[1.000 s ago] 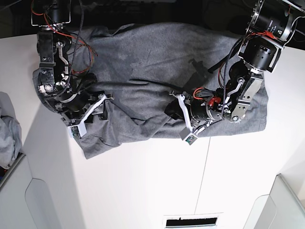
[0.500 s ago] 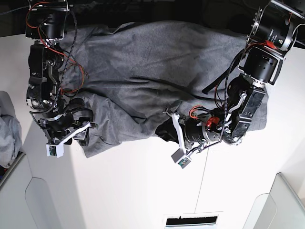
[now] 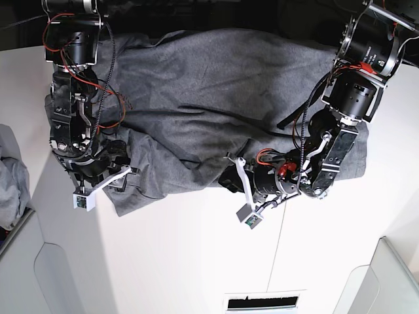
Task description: Layout the t-shirt on the table in an organized manner, then fold the t-shirt properly
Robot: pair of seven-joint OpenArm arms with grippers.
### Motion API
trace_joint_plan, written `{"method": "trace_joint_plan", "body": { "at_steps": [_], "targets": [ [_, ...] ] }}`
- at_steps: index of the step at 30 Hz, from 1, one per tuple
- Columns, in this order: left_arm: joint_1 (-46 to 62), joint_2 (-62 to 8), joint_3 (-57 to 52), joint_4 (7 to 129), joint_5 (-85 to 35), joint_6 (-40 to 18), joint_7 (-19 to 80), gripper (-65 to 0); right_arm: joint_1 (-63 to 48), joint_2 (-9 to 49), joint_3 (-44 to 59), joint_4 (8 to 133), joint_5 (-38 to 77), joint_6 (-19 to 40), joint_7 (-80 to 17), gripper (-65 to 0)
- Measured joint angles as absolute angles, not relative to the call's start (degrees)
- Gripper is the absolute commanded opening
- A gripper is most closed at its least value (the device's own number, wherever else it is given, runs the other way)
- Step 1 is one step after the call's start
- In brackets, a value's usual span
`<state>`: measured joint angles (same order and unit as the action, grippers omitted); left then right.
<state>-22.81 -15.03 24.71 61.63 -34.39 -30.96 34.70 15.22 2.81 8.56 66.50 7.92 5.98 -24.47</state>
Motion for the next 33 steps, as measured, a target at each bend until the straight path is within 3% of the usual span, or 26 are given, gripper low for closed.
{"method": "trace_joint_plan", "body": {
  "at_steps": [8, 13, 15, 16, 24, 29, 33],
  "targets": [
    [-21.0, -14.9, 24.7, 61.6, -35.4, -31.6, 35.0, -49.7, 21.3, 2.5, 8.5, 56.9, 8.1, 9.1, -23.8, -35.0],
    [-18.3, -15.0, 24.7, 61.6, -35.4, -31.7, 35.1, -49.7, 21.9, 1.2, 8.5, 57.1, 7.9, 9.6, -23.8, -50.6],
    [-17.7, -15.1, 24.7, 61.6, -35.2, -31.7, 35.1, -49.7, 22.7, 0.4, 8.5, 58.2, 7.5, 14.2, -23.4, -63.1],
    [-17.5, -15.0, 24.7, 61.6, -34.8, -31.7, 35.1, -49.7, 23.1, -0.1, 8.5, 59.2, 7.5, 16.4, -23.0, -65.0],
    [-16.9, -15.0, 24.7, 61.6, -33.0, -31.7, 34.7, -49.7, 29.6, -5.9, 6.5, 60.1, 7.2, 20.4, -22.6, -65.0],
    [-16.8, -15.0, 24.7, 61.6, -32.8, -31.7, 34.6, -49.7, 32.9, -7.8, 4.0, 60.3, 7.2, 18.2, -27.3, -65.0],
    [-16.8, -15.2, 24.7, 61.6, -32.8, -31.7, 34.6, -49.7, 29.9, -5.8, 4.1, 60.3, 2.9, 13.6, -28.3, -36.1]
  ]
}}
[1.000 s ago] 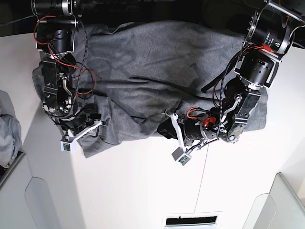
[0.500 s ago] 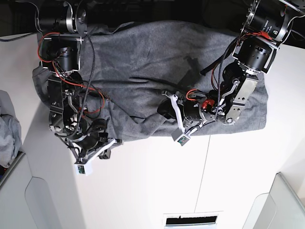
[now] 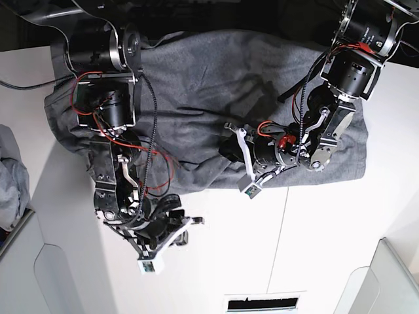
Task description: Layout the t-shirt on the table in an organized manner, then fold the t-shirt properly
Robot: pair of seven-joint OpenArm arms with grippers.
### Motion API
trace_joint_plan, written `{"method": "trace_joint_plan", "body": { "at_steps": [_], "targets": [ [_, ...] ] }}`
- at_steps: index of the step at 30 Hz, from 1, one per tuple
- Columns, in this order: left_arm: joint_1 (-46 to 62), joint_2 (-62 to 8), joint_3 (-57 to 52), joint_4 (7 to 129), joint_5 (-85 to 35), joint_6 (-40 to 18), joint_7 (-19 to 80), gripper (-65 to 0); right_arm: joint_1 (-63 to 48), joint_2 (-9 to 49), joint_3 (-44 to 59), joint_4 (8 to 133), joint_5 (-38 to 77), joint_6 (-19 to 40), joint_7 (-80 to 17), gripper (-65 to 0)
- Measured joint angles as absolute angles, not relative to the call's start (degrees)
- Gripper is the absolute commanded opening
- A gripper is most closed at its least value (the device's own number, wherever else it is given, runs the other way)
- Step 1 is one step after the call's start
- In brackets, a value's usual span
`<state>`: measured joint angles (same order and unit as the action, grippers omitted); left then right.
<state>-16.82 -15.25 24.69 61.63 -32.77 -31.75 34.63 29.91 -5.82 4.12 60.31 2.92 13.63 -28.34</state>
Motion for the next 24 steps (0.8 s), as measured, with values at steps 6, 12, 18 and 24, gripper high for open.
{"method": "trace_joint_plan", "body": {
  "at_steps": [6, 12, 18, 24],
  "targets": [
    [-16.7, -15.2, 24.7, 61.6, -32.8, -31.7, 34.6, -49.7, 24.9, -1.3, 4.4, 60.3, 3.0, 5.6, -28.4, -31.4],
    [-16.6, -15.2, 24.7, 61.6, -32.8, -31.8, 34.6, -49.7, 20.9, 2.2, 5.3, 60.3, 3.5, 4.7, -29.0, -31.3],
    [-16.7, -15.2, 24.7, 61.6, -32.8, -31.7, 34.6, -49.7, 18.3, 2.0, 7.0, 60.3, 5.2, 7.7, -27.9, -31.4],
    [-16.6, -15.2, 24.7, 61.6, -32.8, -31.7, 34.6, -49.7, 18.6, 1.8, 7.0, 60.3, 5.2, 7.7, -27.7, -38.0]
  ]
}}
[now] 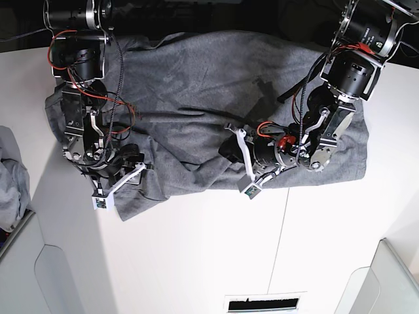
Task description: Layout the t-shirt on the table in an organized manner, then fold the t-shirt properly
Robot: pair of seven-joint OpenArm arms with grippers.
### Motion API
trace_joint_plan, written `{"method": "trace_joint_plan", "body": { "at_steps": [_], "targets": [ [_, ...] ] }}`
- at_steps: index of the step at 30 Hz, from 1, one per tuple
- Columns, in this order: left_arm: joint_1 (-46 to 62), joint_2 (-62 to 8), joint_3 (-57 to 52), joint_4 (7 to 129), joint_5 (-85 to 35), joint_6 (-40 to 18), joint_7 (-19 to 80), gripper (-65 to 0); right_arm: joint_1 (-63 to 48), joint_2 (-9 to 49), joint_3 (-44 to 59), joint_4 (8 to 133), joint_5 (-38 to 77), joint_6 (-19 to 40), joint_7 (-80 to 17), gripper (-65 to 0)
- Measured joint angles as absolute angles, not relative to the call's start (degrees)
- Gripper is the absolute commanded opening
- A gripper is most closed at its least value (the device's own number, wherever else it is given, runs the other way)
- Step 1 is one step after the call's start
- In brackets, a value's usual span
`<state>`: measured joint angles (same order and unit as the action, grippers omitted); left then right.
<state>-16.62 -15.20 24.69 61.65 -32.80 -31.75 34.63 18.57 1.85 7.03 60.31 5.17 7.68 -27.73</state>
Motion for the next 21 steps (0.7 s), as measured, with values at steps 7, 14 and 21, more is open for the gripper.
{"method": "trace_joint_plan", "body": {
  "at_steps": [7, 14, 21],
  "targets": [
    [-16.3, -15.2, 24.7, 61.6, -32.8, -31.7, 34.5, -49.7, 19.6, 0.2, 7.1, 60.3, 5.6, 10.8, -26.9, -65.0],
    [-15.9, -15.2, 24.7, 61.6, -32.9, -31.8, 34.4, -49.7, 20.2, -0.7, 7.1, 60.3, 5.5, 16.1, -23.0, -65.0],
    [-15.7, -15.2, 24.7, 61.6, -32.8, -31.8, 34.2, -49.7, 28.0, -5.6, 4.7, 60.3, 8.8, 25.7, -23.3, -65.0]
  ]
}}
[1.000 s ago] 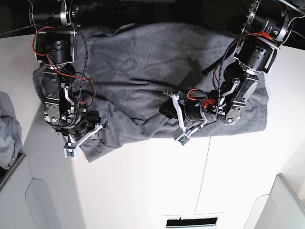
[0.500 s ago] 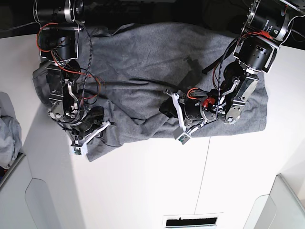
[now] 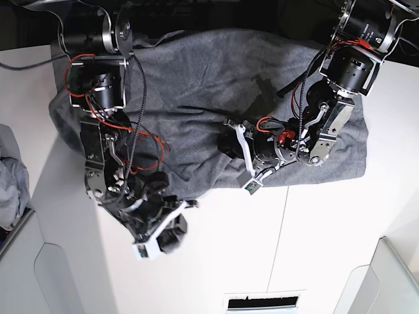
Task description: Layout the t-shirt on the table in an organized manner, then fold the t-shirt properly
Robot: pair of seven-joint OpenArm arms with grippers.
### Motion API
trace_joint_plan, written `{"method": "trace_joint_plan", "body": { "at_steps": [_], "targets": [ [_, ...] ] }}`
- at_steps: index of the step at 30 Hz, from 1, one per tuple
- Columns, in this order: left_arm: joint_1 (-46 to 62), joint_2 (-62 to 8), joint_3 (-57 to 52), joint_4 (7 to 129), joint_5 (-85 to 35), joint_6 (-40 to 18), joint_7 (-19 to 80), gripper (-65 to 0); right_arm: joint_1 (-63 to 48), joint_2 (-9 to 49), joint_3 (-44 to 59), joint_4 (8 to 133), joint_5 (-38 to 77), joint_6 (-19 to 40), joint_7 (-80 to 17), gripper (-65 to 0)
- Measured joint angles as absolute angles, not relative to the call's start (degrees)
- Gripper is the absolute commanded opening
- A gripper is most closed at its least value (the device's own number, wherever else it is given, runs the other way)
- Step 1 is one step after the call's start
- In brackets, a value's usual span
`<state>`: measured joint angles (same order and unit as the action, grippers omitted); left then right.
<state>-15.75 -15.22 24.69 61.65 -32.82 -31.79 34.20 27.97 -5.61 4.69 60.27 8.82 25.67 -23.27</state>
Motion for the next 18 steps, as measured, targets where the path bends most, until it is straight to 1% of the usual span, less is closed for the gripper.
{"method": "trace_joint_plan", "body": {
  "at_steps": [3, 5, 8, 12, 14, 18],
  "targets": [
    [-15.7, -15.2, 24.7, 61.7, -32.8, -31.8, 34.0, -49.7, 32.5, -8.2, 0.7, 60.3, 9.2, 26.9, -25.6, -65.0],
    [-15.7, -15.2, 24.7, 61.7, -32.8, -31.8, 34.1, -49.7, 34.9, -8.6, -3.0, 60.3, 10.7, 27.1, -27.3, -65.0],
    [-15.7, -15.3, 24.7, 61.7, -32.8, -31.8, 34.1, -49.7, 36.6, -8.6, -5.5, 60.3, 10.9, 27.4, -31.8, -65.0],
    [-15.7, -15.5, 24.7, 61.7, -32.8, -31.8, 34.0, -49.7, 36.0, -7.7, -4.7, 60.3, 10.7, 27.2, -39.5, -65.0],
    [-15.7, -15.6, 24.7, 61.7, -32.8, -31.9, 34.0, -49.7, 34.7, -6.8, -3.4, 60.3, 10.9, 27.2, -39.2, -65.0],
    [-15.7, -15.7, 24.7, 61.7, -32.8, -32.0, 34.0, -49.7, 31.3, -3.1, 0.8, 61.2, 12.5, 27.2, -39.1, -65.0]
  ]
}}
